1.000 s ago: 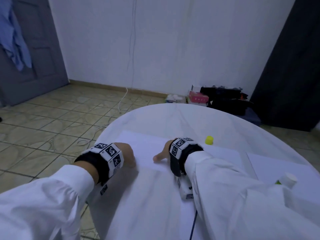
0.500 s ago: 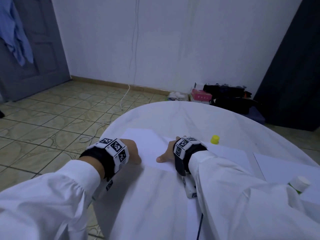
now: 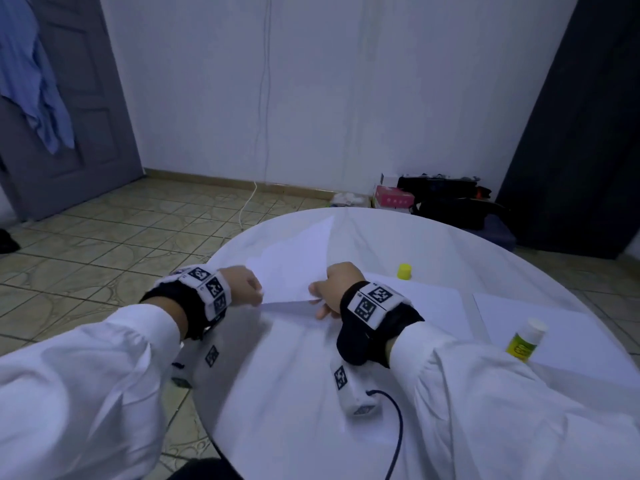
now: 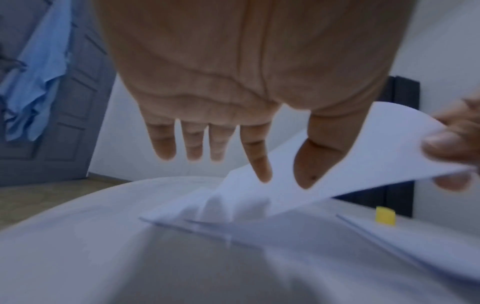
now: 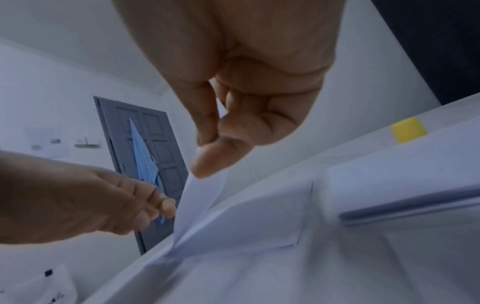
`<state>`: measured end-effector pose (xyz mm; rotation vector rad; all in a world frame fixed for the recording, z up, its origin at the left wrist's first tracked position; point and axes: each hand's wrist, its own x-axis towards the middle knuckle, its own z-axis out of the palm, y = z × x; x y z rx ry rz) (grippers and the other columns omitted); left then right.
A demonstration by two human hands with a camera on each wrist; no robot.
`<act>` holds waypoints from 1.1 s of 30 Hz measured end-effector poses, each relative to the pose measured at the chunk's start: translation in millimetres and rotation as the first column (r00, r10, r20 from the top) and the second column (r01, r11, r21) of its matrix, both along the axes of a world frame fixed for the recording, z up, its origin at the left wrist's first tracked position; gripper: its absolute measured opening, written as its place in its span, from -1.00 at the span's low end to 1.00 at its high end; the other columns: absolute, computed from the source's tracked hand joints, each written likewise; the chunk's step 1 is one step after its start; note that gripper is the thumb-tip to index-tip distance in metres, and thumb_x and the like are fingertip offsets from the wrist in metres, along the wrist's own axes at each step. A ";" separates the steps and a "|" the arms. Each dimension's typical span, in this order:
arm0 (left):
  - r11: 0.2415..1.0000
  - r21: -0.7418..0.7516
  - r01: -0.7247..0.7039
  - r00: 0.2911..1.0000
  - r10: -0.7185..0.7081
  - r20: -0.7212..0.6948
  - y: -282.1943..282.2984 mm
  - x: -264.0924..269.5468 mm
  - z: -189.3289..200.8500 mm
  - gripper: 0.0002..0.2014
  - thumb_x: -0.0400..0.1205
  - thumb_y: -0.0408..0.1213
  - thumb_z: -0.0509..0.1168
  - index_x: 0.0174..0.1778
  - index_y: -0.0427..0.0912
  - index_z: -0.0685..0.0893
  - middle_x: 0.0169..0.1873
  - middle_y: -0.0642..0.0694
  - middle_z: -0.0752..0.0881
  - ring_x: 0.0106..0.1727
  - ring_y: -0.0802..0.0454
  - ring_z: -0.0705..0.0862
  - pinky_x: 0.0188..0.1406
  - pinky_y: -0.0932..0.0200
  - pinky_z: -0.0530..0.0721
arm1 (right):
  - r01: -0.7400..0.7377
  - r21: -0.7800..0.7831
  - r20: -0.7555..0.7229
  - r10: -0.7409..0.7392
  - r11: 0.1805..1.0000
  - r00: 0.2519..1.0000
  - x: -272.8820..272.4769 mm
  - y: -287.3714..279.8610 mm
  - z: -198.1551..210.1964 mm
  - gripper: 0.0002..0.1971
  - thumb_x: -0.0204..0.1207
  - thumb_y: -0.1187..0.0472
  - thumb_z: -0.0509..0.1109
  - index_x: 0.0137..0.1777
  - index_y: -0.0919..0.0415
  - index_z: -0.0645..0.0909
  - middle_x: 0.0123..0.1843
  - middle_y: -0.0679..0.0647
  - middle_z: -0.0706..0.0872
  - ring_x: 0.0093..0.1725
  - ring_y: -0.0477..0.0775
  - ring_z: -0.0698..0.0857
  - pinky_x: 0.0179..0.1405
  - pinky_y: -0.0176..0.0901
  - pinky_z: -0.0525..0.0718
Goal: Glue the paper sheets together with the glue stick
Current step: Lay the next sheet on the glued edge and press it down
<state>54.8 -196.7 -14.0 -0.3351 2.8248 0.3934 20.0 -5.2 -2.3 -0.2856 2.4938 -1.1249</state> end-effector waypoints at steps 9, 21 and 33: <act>0.460 0.837 -0.297 0.928 0.344 0.140 40.3 20.4 12.3 -0.66 0.15 -0.16 0.46 -0.23 -0.12 0.57 0.02 -0.15 0.61 -0.11 -0.13 0.68 -0.22 0.11 0.49 | -0.063 -0.309 -0.125 0.025 0.949 0.992 45.8 128.3 20.2 -0.93 0.57 0.36 0.34 -0.05 0.20 0.63 -0.23 0.06 0.75 -0.47 -0.03 0.70 -0.51 -0.23 0.36; 0.499 0.866 -0.039 0.999 0.011 0.038 116.2 22.3 -1.1 -0.69 0.55 -0.68 0.27 -0.37 -0.18 0.57 -0.41 -0.09 0.71 -0.41 0.10 0.64 -0.46 0.30 0.56 | 0.241 -0.213 0.061 -0.233 0.947 0.971 72.3 239.9 -13.3 -0.84 0.56 0.32 0.38 0.07 0.35 0.51 -0.22 0.20 0.83 -0.49 -0.01 0.70 -0.60 -0.28 0.37; 0.752 0.658 0.022 0.996 -0.077 0.054 151.5 46.0 -17.2 -0.82 0.48 -0.53 0.47 -0.29 -0.14 0.76 -0.44 0.01 0.74 -0.37 0.16 0.64 -0.44 0.37 0.52 | 0.128 0.208 0.137 -0.158 0.970 0.978 81.5 256.4 -23.1 -0.75 0.42 0.22 0.52 -0.39 0.17 0.51 -0.53 0.09 0.61 -0.49 0.06 0.48 -0.59 -0.26 0.30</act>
